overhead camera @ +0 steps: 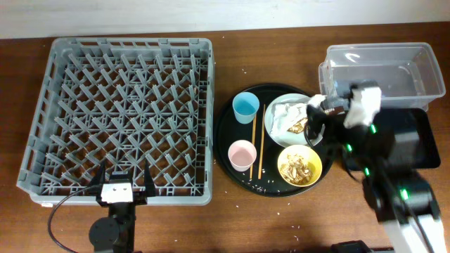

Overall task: Sort waste into correct bins and load items into the dishwasher rack
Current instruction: 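Grasp the tissue and gold Nescafé wrapper with the right gripper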

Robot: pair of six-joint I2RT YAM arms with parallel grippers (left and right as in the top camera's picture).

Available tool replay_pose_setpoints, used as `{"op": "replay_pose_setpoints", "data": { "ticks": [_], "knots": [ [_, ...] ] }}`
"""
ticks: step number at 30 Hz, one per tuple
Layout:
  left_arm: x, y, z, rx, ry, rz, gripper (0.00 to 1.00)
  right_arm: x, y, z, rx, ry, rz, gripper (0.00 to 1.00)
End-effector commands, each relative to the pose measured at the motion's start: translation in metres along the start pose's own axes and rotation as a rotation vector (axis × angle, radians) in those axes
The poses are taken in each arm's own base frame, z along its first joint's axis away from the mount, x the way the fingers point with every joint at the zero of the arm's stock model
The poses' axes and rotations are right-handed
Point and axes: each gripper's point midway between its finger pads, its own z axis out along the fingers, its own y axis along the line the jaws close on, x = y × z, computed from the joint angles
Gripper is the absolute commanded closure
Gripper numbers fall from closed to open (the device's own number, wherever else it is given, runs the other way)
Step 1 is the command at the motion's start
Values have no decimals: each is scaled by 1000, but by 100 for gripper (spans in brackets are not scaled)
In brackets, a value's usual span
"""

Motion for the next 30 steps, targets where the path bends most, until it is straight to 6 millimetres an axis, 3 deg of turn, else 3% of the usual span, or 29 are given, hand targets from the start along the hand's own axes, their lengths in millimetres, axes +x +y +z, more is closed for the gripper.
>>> {"op": "replay_pose_setpoints", "data": {
  "ticks": [1,5,9,10,15,21,25,26,30],
  "knots": [
    [2,2,0,-9,1,16,1,12,18,38,-139,103,23,1],
    [2,2,0,-9,1,16,1,50,10,92,-135,250,87,4],
    [2,2,0,-9,1,16,1,91,-44,124,214,337,428,8],
    [2,2,0,-9,1,16,1,102,-55,130,319,334,530,8],
    [2,2,0,-9,1,16,1,139,-71,148,533,339,676,2],
    [2,2,0,-9,1,16,1,169,-77,177,560,375,696,1],
    [2,2,0,-9,1,16,1,170,-82,185,570,351,690,1],
    [2,2,0,-9,1,16,1,168,-82,186,566,343,691,12],
    [2,2,0,-9,1,16,1,178,-83,191,574,364,689,36]
  ]
}}
